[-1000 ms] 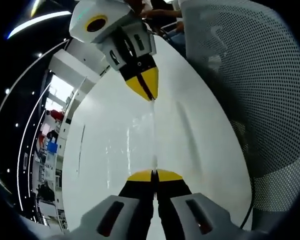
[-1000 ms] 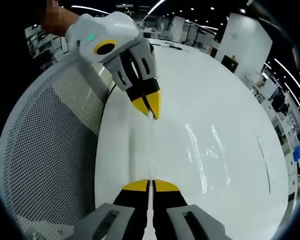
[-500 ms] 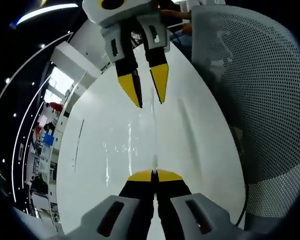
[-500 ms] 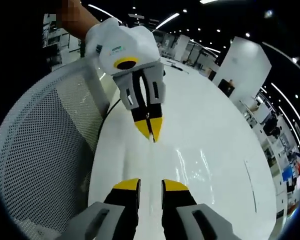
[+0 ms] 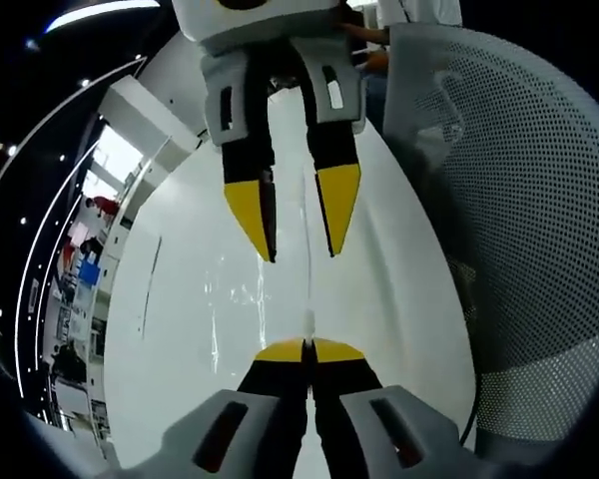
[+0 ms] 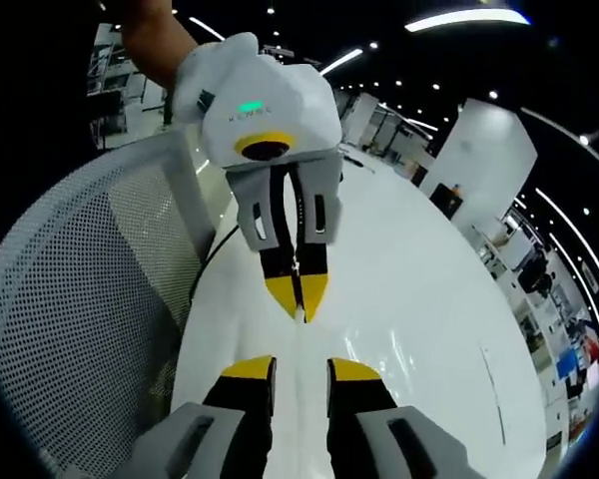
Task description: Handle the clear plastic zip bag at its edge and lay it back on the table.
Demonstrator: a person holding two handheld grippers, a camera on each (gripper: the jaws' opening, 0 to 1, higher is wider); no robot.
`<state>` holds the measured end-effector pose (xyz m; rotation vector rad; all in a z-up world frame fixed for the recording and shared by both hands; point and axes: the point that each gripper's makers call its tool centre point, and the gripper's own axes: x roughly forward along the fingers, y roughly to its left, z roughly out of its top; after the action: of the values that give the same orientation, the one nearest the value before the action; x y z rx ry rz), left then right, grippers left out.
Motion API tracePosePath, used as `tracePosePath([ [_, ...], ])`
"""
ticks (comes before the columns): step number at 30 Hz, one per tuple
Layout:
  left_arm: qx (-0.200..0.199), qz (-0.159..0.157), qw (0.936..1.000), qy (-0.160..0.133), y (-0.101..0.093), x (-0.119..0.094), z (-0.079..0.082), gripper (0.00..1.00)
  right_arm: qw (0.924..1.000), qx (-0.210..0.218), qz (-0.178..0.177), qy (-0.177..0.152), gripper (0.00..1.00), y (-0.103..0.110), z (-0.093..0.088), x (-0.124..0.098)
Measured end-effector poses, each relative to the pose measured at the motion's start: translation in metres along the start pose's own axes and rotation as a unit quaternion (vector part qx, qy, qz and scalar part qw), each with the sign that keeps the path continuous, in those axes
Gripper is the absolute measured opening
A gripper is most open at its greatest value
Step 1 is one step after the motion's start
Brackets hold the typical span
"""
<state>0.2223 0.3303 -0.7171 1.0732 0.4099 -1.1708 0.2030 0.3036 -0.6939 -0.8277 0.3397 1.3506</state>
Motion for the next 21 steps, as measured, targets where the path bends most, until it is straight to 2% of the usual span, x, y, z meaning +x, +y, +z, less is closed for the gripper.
tracePosePath([
  [8,-0.02,-0.014,0.9997,-0.002,-0.001,-0.002,0.003,0.0,1.0,0.004,0.002,-0.006,0.15,0.001,0.005,0.006],
  [21,-0.027,-0.032,0.9991,-0.011,-0.004,-0.002,0.01,0.0,0.9999,0.008,0.003,-0.015,0.13,0.001,0.013,0.013],
])
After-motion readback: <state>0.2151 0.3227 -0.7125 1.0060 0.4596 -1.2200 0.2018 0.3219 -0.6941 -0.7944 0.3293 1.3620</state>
